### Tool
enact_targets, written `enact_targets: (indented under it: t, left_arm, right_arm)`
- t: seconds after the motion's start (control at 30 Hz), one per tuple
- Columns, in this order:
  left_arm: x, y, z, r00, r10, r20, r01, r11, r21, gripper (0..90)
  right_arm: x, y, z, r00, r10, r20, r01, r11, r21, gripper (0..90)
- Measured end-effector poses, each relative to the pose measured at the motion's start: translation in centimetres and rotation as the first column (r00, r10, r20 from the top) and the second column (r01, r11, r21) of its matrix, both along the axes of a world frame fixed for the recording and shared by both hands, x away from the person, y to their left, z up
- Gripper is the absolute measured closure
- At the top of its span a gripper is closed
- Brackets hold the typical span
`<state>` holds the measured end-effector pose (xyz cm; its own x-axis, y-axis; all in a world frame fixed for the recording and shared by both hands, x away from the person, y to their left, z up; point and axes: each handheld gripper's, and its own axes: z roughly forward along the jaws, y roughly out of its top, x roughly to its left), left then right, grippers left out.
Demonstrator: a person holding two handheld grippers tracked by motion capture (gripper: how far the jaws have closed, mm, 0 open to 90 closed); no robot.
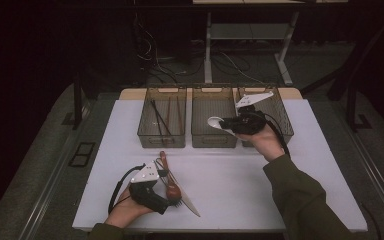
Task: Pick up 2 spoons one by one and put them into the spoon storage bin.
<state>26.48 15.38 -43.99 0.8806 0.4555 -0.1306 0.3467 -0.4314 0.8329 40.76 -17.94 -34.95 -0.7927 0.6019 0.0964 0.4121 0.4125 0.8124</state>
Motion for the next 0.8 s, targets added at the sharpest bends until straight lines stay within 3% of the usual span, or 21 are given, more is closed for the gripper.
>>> enact_targets:
  t: [0.37, 0.6, 0.8]
  left_arm:
    - [0.0, 0.0, 0.1, 1.0, -0.005, 0.005, 0.005, 1.0, -0.002, 0.0]
    - [-0.1, 0.0, 0.1, 0.9999, -0.008, 0.007, 0.008, 1.0, -0.004, 0.0]
    - [-0.1, 0.0, 0.1, 1.0, -0.005, 0.006, 0.005, 0.9999, -0.011, 0.0]
  right_arm:
    - [3.7, 1.8, 0.2, 0.9997, -0.022, -0.01, 0.022, 0.999, -0.028, 81.6]
    - [4.9, 3.4, -1.3, 0.9988, -0.02, -0.044, 0.018, 0.999, -0.047, 81.6]
    - [5.1, 4.3, -2.7, 0.9973, -0.007, -0.073, 0.0, 0.995, -0.104, 81.5]
